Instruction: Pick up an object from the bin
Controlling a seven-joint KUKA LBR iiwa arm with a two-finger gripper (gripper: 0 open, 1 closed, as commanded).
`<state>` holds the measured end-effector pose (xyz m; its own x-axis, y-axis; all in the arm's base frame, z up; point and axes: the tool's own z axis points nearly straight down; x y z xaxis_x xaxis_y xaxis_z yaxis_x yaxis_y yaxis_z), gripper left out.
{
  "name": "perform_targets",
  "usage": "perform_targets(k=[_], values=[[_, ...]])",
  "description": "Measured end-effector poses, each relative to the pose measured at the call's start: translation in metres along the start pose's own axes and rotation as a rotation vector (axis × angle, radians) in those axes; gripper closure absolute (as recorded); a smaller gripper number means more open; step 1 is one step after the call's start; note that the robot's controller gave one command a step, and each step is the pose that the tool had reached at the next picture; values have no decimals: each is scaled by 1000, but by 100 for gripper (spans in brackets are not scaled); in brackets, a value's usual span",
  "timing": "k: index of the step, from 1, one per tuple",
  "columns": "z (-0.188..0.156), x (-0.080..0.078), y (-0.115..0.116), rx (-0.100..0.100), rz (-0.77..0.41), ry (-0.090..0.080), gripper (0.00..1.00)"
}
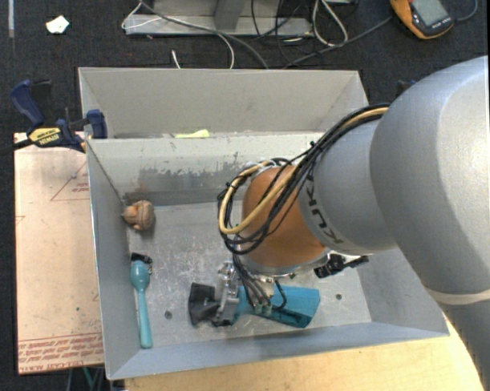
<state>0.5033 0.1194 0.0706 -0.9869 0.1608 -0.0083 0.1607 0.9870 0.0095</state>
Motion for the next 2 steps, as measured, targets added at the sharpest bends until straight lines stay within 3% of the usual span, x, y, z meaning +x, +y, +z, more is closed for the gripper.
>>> perform_targets(k=[1,2], values=[[0,0,0,0,0,0,100],[-59,-3,4,2,-41,5,100]])
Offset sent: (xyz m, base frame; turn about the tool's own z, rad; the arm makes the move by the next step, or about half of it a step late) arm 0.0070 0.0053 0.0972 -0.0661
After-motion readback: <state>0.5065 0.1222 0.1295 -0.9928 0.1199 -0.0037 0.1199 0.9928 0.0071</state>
